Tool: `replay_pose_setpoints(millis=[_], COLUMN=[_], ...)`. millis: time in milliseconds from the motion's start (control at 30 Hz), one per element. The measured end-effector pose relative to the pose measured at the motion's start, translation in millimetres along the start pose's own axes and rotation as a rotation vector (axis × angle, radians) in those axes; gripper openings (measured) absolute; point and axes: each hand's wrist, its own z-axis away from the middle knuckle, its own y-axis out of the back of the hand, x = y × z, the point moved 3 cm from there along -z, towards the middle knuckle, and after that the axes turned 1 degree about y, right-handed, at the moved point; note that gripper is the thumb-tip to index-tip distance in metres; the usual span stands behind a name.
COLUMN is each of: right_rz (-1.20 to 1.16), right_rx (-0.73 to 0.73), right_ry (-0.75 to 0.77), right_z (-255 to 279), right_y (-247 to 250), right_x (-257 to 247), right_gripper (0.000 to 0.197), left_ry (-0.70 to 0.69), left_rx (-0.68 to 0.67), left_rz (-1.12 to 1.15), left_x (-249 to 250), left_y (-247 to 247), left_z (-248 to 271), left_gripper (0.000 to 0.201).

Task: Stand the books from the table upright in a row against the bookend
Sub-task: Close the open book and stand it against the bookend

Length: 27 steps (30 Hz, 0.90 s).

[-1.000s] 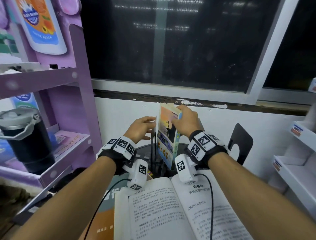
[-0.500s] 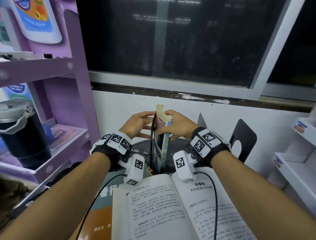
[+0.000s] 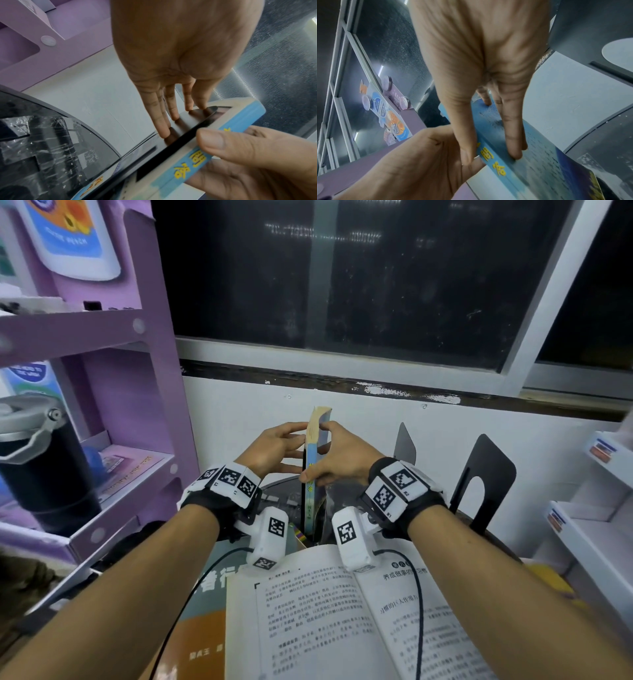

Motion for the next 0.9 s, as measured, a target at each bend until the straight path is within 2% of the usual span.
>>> replay_pose_setpoints(millis=[267,500,667,733,900], right_rz=[-0.028,-0.076,-0.077,-0.074,0.036], right_rx=[-0.015,-0.024,-0.031,-0.027,0.020], right_ry=[-0.001,-0.022,-0.031,-0.028,-0.023], right_z=[4,14,28,39,74], right_y=[-2,1,5,10,29], right_x=[-2,0,-5,-7,-3], right_gripper=[0.112,0.101,0.093,0.088,0.062], left_ry=[0.010,0.023,0.051,0.069,0.097], left_rx=[-0.002,-0.008,0.044,0.056,0.040], left_rz=[-0.022,-0.053,-0.078,-0.089,-0.165], left_x=[1,3,10,13,17], left_y=[0,2,5,6,3], left_z=[2,11,23,31,57], left_gripper=[0.035,0.032,0.029,0.028,0.025])
